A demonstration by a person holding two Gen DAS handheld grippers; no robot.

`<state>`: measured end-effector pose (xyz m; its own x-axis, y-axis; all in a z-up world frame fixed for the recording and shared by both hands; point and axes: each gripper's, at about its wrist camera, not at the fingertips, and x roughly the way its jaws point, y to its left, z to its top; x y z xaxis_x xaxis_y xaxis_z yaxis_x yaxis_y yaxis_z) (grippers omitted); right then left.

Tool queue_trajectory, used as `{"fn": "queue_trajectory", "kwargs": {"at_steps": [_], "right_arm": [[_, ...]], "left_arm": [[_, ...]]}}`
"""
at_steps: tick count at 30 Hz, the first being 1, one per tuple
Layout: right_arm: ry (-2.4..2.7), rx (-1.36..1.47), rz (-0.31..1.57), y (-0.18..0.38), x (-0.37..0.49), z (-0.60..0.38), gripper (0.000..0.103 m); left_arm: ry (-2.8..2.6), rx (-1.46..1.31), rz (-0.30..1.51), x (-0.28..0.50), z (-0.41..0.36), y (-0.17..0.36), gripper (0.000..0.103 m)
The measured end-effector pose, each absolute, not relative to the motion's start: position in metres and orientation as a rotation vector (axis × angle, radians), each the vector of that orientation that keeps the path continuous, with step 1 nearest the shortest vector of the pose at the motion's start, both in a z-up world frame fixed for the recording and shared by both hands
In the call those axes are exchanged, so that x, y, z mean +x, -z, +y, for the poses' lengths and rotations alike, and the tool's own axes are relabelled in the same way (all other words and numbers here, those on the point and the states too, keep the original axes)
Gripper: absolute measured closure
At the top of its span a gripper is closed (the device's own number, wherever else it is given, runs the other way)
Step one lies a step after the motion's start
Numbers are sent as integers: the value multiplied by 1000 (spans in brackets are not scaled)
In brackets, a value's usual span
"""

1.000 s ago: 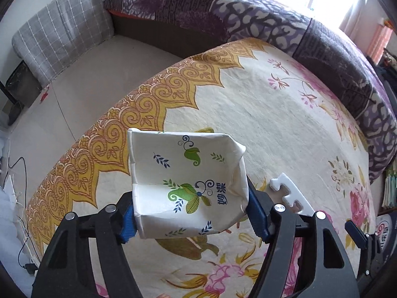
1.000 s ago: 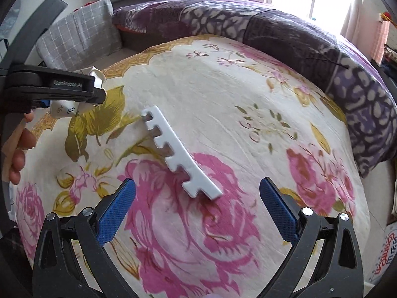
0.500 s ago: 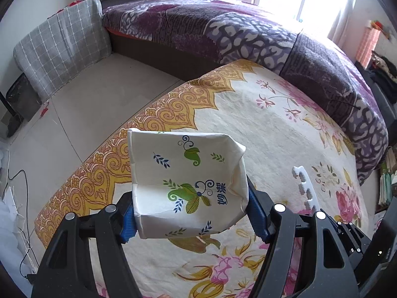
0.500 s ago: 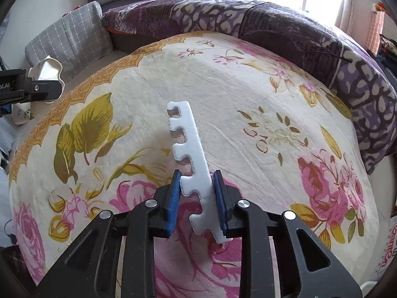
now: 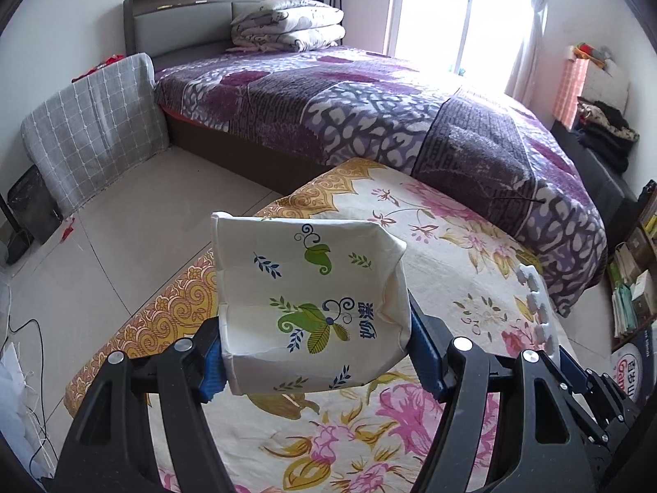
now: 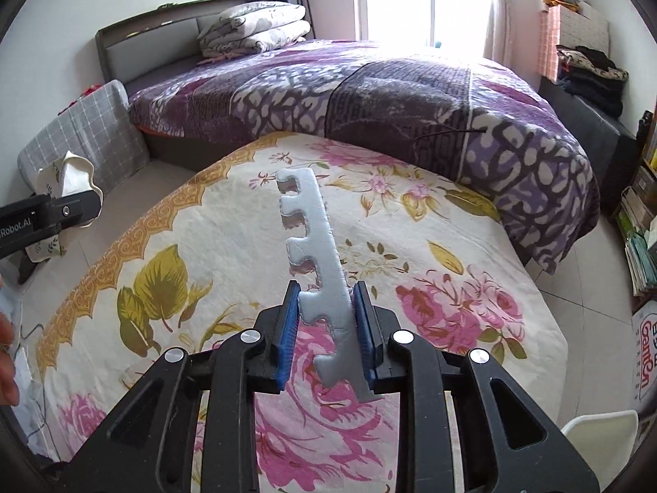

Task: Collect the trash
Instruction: 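Grasp the white foam strip with the right gripper while left holds the paper cup, then carry the paper cup and foam strip over the white basket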

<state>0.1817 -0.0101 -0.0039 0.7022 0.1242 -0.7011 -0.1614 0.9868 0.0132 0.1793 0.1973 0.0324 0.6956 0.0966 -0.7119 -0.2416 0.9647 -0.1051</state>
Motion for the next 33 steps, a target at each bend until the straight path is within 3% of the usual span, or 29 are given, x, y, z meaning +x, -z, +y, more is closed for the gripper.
{"fn": "queue_trajectory", "kwargs": {"at_steps": [33], "right_arm": [[172, 138, 706, -31, 96, -173, 77]], "left_arm": [[-17, -108, 751, 153, 63, -42, 33]]}}
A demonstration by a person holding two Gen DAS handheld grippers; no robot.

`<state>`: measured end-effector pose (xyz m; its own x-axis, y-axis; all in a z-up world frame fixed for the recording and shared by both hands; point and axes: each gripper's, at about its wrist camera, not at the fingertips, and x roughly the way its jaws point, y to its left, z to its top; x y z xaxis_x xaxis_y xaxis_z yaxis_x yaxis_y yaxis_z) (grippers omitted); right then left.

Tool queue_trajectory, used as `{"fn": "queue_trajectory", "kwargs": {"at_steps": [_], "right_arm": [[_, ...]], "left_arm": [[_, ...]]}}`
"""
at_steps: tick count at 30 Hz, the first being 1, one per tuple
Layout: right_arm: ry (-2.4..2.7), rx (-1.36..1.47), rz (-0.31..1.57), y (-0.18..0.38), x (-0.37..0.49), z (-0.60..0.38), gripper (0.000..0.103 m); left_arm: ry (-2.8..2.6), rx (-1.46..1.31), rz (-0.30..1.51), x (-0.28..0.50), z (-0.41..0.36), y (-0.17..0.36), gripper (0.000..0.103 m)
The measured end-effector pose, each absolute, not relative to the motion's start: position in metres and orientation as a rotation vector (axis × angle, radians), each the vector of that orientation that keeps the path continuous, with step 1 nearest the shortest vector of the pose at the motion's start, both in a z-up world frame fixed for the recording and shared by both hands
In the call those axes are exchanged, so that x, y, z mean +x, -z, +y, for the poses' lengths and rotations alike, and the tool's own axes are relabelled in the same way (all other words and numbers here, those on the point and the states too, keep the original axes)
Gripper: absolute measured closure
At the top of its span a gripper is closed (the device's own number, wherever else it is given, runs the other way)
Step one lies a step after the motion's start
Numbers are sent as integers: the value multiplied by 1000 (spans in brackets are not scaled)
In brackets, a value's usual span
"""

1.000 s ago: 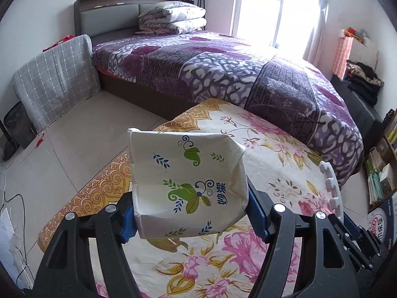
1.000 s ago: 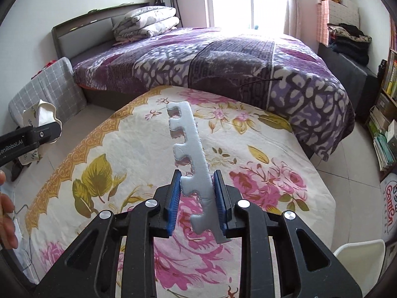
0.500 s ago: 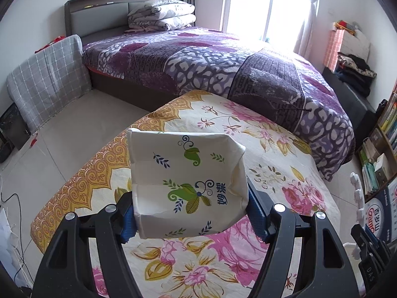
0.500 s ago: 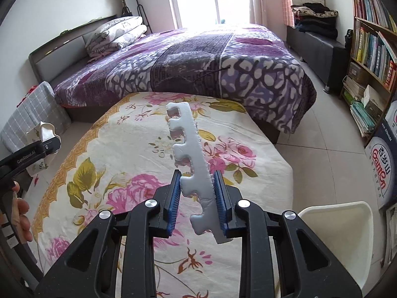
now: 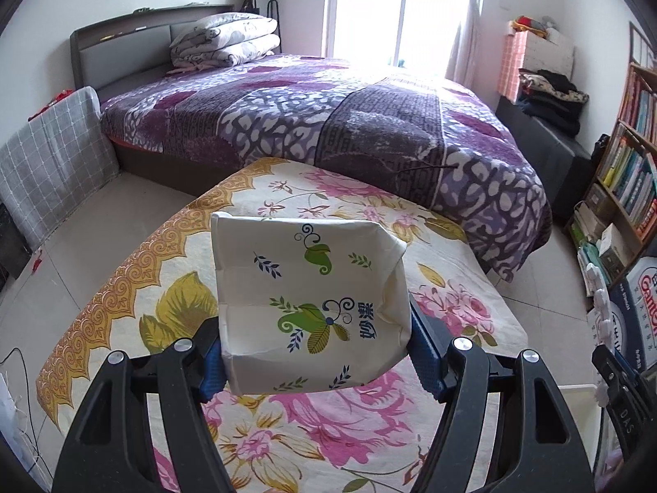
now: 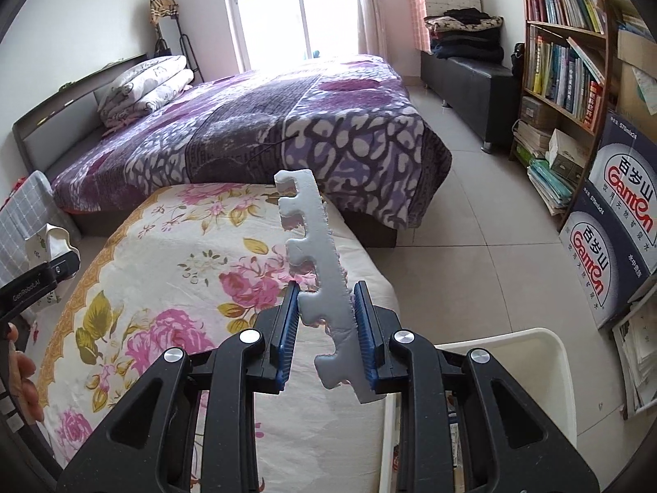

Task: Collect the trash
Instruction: 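Carry the paper cup and foam strip over the white basket, then open both grippers to drop the paper cup and foam strip into the basket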

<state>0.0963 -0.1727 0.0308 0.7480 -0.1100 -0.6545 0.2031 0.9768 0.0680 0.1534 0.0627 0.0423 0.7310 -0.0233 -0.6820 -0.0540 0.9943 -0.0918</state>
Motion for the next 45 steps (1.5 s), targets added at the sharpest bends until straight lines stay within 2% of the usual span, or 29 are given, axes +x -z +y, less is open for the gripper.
{"fn": "queue_trajectory", "kwargs": {"at_steps": [19, 28, 34, 36, 41, 45], "right_arm": [[433, 323, 749, -36, 54, -293, 74], [558, 402, 675, -46, 17, -342, 48], [613, 460, 644, -50, -4, -374, 40], [631, 465, 639, -50, -10, -380, 38], [656, 429, 625, -52, -18, -382, 24], [660, 379, 602, -53, -20, -369, 20]], "left_arm": [[363, 85, 728, 113, -89, -38, 33], [577, 220, 740, 79, -162, -22, 32], [721, 222, 816, 67, -193, -9, 27], [759, 194, 839, 66, -197, -9, 25], [836, 92, 911, 67, -195, -11, 20], [763, 75, 886, 69, -179, -18, 19]]}}
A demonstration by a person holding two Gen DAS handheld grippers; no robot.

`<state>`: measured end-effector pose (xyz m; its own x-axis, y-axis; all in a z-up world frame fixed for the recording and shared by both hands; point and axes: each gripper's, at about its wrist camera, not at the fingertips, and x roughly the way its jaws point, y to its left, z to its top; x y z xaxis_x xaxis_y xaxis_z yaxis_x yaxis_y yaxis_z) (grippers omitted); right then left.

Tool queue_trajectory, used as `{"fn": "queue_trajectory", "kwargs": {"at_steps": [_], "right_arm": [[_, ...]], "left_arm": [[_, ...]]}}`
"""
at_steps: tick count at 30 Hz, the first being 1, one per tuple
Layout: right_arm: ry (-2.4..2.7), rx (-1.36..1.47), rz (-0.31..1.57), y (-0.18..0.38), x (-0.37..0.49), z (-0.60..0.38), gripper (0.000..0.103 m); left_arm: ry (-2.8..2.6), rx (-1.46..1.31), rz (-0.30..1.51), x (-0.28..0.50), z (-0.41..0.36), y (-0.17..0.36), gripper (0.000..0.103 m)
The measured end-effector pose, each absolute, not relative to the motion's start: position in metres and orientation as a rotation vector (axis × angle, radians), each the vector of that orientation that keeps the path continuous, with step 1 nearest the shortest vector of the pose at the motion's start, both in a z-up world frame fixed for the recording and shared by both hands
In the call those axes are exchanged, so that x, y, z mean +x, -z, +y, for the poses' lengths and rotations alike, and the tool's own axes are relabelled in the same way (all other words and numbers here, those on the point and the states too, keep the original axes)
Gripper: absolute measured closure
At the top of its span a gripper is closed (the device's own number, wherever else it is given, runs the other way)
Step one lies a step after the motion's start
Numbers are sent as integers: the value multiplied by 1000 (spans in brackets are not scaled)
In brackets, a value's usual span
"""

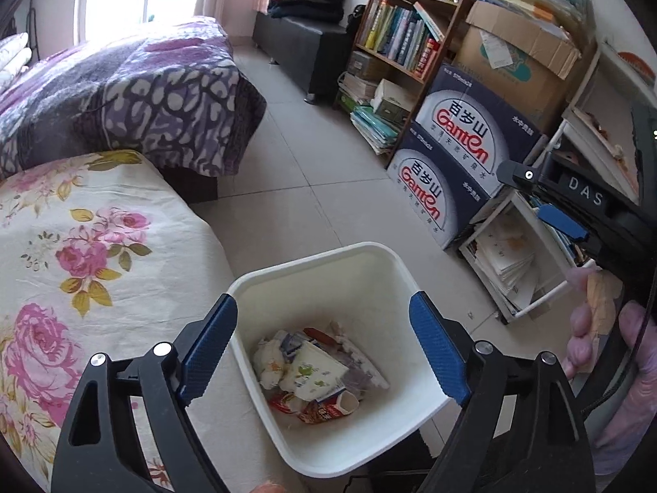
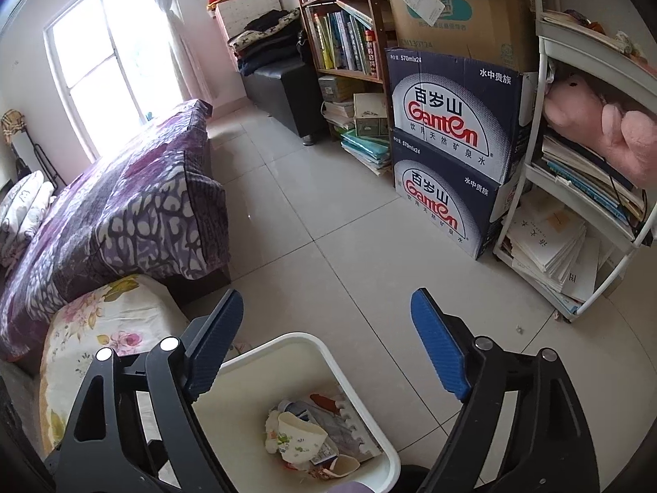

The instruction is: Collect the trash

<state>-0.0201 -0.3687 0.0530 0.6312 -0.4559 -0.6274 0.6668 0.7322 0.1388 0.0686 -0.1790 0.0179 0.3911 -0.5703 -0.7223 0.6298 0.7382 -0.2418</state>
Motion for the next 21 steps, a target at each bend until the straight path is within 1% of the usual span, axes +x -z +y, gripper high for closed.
{"fn": "queue_trajectory", "kwargs": {"at_steps": [2, 4, 5, 6, 7, 9, 12, 14, 17, 21], "right_arm": [[658, 350, 594, -52, -20, -358, 13], [643, 311, 591, -50, -18, -341, 10], [639, 291, 589, -50, -17, -333, 8], [635, 265, 583, -49, -16, -323, 7], [631, 238, 573, -49, -16, -312, 7], [628, 186, 548, -49, -15, -291, 7], [609, 129, 520, -47, -13, -259, 7], [586, 84, 502, -44, -12, -235, 7], [531, 47, 500, -41, -9, -211, 7], [472, 14, 521, -36, -5, -187, 7]], "left_arm": [[693, 90, 842, 68, -167, -24, 18], [589, 119, 756, 63, -151, -33, 16], [535, 128, 710, 60, -143, -38, 14], [461, 134, 644, 54, -132, -44, 9], [402, 136, 593, 51, -122, -49, 7], [286, 145, 497, 41, -104, -59, 7], [151, 143, 415, 33, -80, -69, 7], [80, 132, 397, 28, -63, -72, 7], [4, 130, 444, 23, -42, -66, 7], [-110, 128, 458, 17, -17, -56, 7]]}}
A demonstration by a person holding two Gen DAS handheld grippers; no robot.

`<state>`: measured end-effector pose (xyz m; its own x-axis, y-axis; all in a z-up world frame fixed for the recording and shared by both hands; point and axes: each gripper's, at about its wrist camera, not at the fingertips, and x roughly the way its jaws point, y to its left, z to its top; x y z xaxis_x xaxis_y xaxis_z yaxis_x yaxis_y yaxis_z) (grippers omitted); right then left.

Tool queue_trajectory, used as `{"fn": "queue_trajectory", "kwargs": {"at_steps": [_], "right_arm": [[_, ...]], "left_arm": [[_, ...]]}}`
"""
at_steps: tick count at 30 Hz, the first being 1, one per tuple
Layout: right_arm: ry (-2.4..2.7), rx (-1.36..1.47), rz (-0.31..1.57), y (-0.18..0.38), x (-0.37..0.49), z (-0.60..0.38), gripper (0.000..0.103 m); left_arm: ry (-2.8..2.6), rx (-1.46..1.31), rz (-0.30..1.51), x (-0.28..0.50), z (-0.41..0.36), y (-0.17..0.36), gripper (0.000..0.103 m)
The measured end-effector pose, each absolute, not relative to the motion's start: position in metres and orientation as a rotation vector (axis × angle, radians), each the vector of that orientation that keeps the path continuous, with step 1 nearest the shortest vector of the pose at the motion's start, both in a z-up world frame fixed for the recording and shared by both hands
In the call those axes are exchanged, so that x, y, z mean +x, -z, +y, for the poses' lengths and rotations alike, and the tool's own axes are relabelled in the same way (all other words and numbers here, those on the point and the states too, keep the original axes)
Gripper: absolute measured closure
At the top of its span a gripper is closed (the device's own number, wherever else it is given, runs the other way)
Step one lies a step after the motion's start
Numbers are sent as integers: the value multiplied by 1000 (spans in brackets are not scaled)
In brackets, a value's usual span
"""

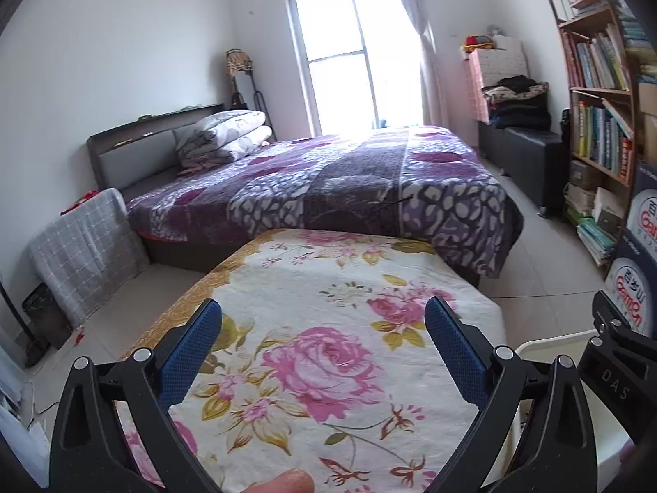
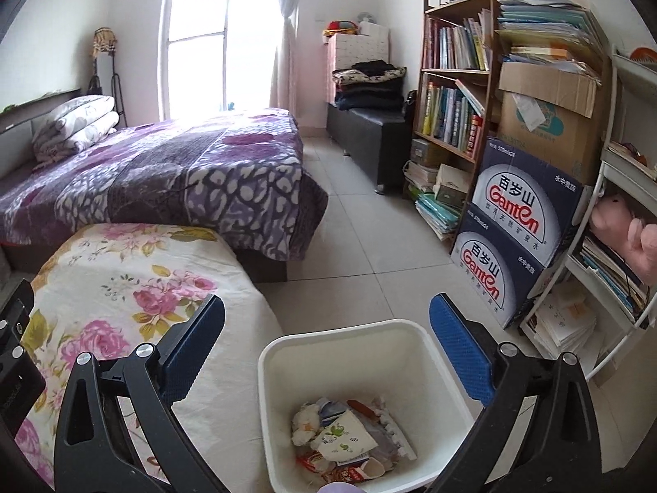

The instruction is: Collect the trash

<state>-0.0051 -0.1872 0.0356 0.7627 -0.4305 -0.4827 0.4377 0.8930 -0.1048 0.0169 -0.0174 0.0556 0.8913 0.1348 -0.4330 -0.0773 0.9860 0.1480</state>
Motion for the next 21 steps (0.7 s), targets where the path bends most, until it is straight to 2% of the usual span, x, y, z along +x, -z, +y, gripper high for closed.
{"fn": "queue_trajectory", "kwargs": {"at_steps": [7, 21], "right_arm": [[403, -18, 558, -24, 5, -156, 7], [386, -32, 572, -17, 12, -150, 7]], "left_arm": [[-107, 116, 555, 22, -2, -39, 7], [-112, 115, 570, 24, 0, -36, 7]]}}
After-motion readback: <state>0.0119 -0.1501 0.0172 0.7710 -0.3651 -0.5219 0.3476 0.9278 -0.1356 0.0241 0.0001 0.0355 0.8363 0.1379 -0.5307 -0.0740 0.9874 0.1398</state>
